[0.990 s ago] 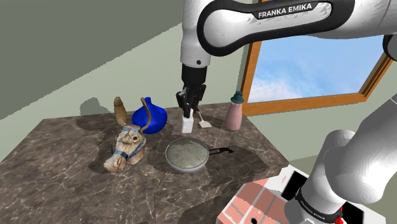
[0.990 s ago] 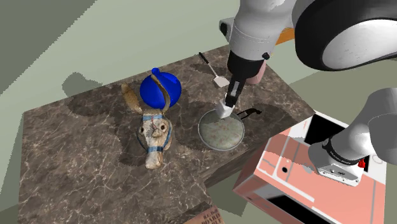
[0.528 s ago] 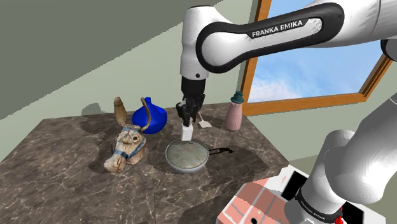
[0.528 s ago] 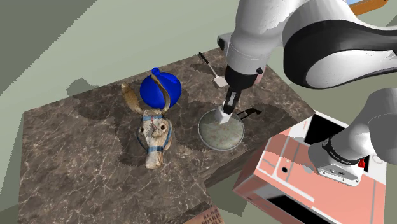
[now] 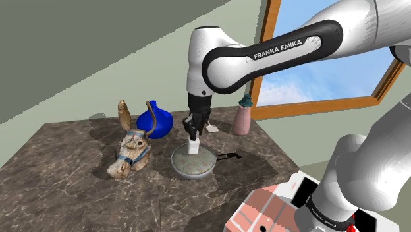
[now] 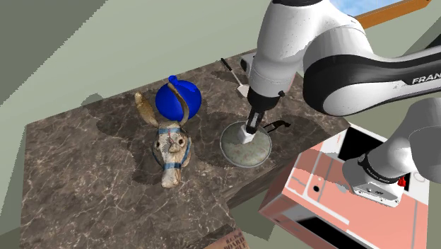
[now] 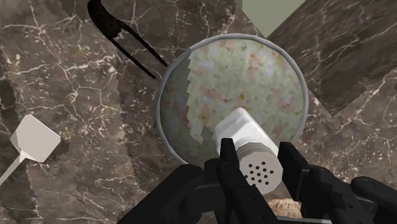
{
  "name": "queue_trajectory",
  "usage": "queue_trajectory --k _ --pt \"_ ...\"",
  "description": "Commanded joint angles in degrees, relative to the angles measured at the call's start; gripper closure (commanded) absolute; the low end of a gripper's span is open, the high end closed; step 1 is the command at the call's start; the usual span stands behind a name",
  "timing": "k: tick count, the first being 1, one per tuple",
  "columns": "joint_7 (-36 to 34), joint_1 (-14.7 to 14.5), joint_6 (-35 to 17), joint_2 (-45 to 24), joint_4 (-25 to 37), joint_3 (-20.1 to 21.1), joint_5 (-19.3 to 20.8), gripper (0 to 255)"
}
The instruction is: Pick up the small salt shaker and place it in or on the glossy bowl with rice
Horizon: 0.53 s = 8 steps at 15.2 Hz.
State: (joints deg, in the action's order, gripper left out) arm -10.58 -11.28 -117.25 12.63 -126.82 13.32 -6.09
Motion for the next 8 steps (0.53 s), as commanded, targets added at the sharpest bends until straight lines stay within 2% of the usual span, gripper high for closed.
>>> queue_trajectory --k 1,7,8 --pt "0.07 -0.01 -0.49 0.07 -0.51 0.00 -0.04 255" --pt "0.07 -0.01 -0.49 0.06 -0.51 0.00 -0.04 255" --pt "0.07 -0.01 -0.49 0.06 -0.51 0.00 -0.04 0"
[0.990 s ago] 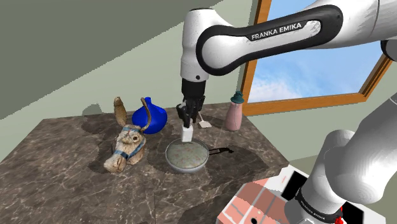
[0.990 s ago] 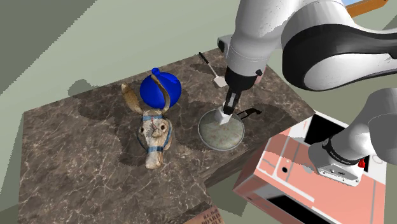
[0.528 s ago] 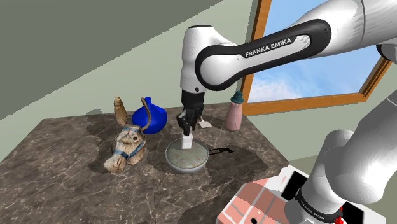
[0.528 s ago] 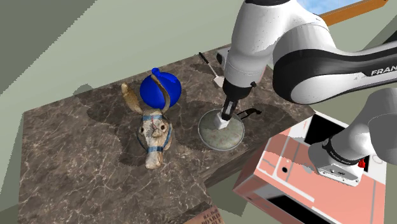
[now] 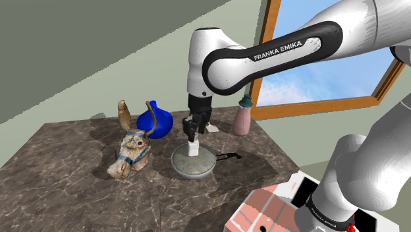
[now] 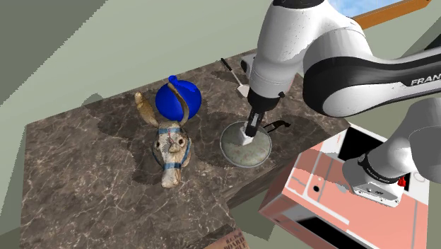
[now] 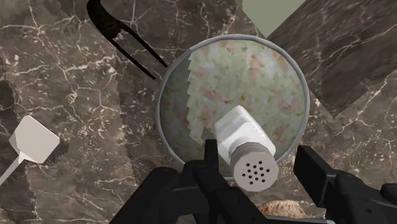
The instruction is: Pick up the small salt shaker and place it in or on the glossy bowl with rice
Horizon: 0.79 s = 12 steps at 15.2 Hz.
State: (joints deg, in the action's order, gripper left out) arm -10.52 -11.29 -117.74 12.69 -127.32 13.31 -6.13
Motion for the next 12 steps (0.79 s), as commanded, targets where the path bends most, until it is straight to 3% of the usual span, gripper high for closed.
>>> queue_trajectory --k 1,5,9,12 --pt "0.00 0.00 0.00 0.00 0.00 0.00 0.00 0" --pt "0.00 0.00 0.00 0.00 0.00 0.00 0.00 0" --pt "0.14 0.21 7.37 1.90 5.47 -0.58 -0.01 0" --pt "0.14 0.20 7.37 1.90 5.47 -0.58 -0.01 0"
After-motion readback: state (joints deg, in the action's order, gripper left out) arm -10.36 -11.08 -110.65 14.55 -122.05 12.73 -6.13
